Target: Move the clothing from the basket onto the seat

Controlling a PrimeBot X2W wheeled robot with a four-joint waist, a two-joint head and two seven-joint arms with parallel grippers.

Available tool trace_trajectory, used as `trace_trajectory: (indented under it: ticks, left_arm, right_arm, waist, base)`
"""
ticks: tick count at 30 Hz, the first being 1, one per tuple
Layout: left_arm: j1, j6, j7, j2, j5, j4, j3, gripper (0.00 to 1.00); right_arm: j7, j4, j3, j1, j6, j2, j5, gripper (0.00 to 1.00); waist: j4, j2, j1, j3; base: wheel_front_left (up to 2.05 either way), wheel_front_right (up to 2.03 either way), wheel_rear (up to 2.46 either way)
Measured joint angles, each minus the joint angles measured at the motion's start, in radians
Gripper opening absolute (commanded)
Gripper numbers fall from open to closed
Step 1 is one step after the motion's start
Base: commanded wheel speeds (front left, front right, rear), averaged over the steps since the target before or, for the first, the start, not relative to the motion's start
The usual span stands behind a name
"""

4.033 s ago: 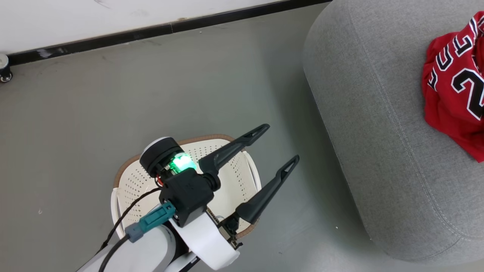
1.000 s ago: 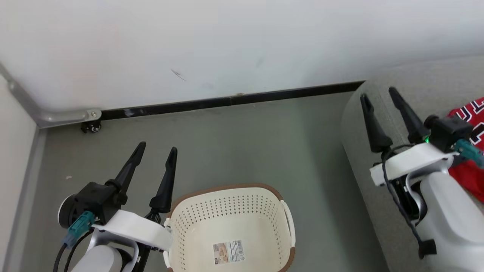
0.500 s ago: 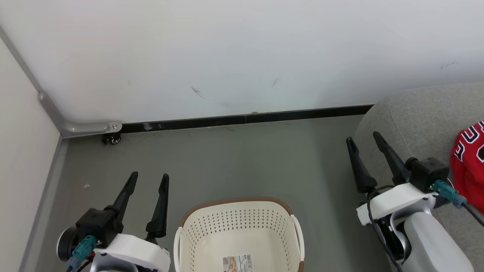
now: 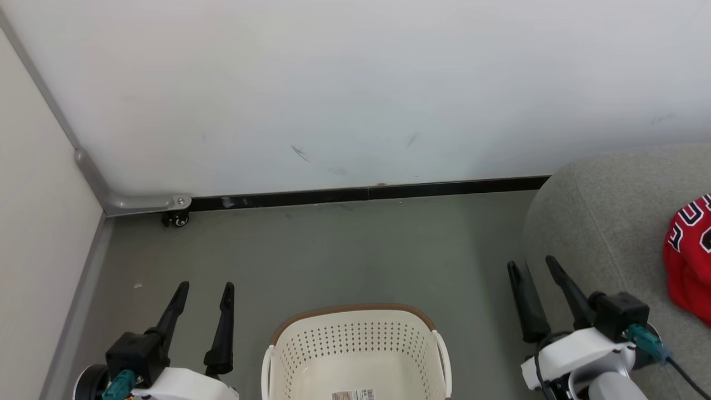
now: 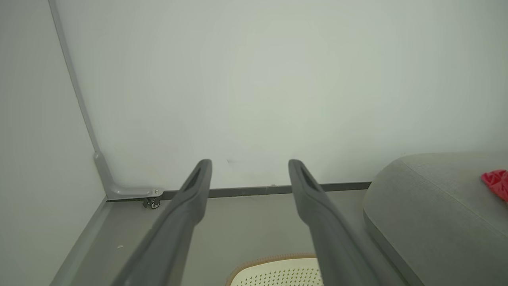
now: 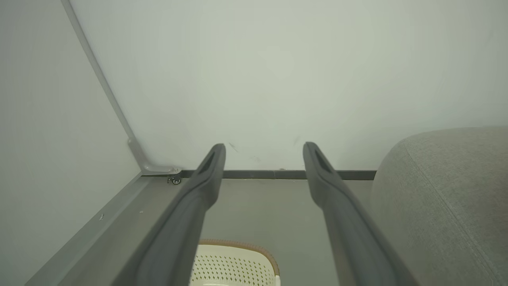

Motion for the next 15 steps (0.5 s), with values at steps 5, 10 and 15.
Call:
trace_trajectory:
  ticks: [5, 10, 15]
  left_arm:
    - [0.023, 0.01, 0.0, -0.001, 0.021, 0.0, 0.001, 1.0]
    - [0.041, 0.01, 0.0, -0.002, 0.036, 0.003, 0.0, 1.0]
    - [0.042, 0.01, 0.0, -0.01, 0.038, 0.003, 0.009, 1.0]
  right_arm:
    - [0.005, -0.023, -0.016, 0.044, 0.0, 0.016, -0.019, 1.0]
    - [0.015, -0.054, -0.033, 0.071, 0.0, 0.024, -0.05, 1.0]
    - [0.019, -0.08, -0.046, 0.101, 0.0, 0.03, -0.062, 1.0]
  waist:
    - [0.002, 0.0, 0.0, -0.01]
    - [0.0, 0.0, 0.0, -0.015]
    - [0.0, 0.0, 0.0, -0.015]
  base:
    - [0.0, 0.0, 0.0]
    - [0.0, 0.0, 0.0]
    - [0.0, 0.0, 0.0]
